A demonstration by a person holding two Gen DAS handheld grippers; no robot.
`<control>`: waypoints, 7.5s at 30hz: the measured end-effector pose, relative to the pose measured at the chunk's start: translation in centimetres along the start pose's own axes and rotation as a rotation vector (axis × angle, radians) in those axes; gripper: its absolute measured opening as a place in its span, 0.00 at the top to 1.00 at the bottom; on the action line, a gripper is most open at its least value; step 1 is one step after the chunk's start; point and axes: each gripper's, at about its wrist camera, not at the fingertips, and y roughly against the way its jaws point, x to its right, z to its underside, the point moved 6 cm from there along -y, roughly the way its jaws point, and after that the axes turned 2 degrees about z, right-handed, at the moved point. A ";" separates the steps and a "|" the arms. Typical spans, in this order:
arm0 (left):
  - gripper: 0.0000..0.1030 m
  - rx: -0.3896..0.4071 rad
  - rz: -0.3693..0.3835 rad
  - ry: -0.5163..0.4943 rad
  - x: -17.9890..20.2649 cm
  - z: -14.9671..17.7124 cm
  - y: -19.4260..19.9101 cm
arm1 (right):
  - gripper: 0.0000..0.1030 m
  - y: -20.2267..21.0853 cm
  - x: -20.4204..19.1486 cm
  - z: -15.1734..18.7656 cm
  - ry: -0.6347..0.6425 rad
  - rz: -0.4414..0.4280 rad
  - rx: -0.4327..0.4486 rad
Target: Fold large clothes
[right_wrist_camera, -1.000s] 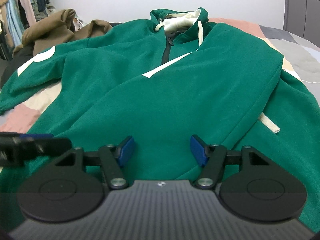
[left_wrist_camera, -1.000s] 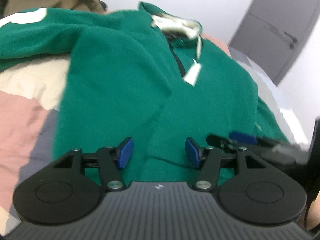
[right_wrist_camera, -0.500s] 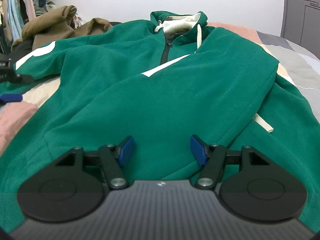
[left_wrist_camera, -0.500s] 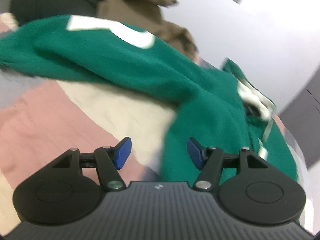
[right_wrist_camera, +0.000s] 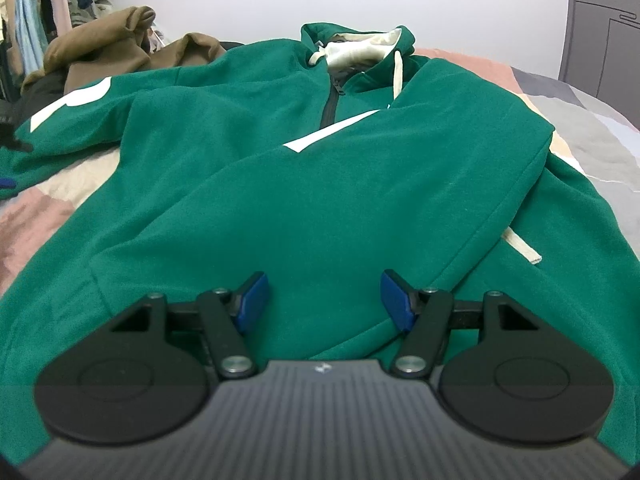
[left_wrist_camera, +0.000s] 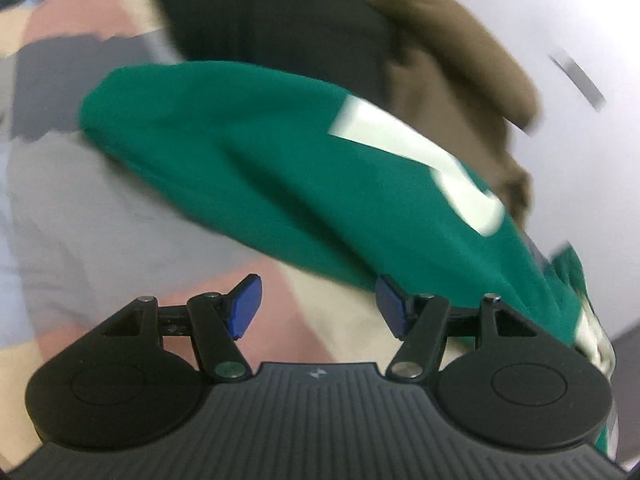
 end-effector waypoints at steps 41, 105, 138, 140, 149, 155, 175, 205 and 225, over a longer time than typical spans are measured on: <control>0.93 0.533 -0.055 0.002 -0.3 -11.5 6.2 | 0.36 -1.1 -0.6 -0.4 0.009 0.030 0.014; 0.19 -0.394 0.563 -0.630 20.3 24.2 11.1 | 0.33 5.5 7.8 -2.0 -0.441 -0.117 0.168; 0.28 -0.335 0.558 -0.324 16.0 19.0 10.2 | 0.91 7.7 -8.1 2.2 0.326 -0.454 0.044; 0.28 -0.332 0.529 -0.332 16.0 19.1 9.2 | 0.90 8.2 -7.7 1.7 0.303 -0.455 0.060; 0.28 -0.323 0.571 -0.268 17.9 16.8 4.4 | 0.35 11.5 -3.0 -1.1 0.055 -0.407 0.170; 0.26 -0.334 0.515 -0.192 19.4 16.2 0.4 | 0.33 9.7 1.0 -1.5 -0.094 -0.185 0.177; 0.87 -0.188 0.598 -0.160 21.3 9.1 -1.7 | 0.69 4.5 1.8 -1.7 -0.245 -0.278 0.018; 0.36 -0.074 0.259 -0.490 18.1 7.5 1.6 | 0.42 0.0 -1.9 -4.6 -0.139 -0.229 0.056; 0.30 -0.091 0.439 -0.615 40.1 8.4 -10.3 | 0.39 -12.1 11.4 -25.3 -0.201 -0.050 0.234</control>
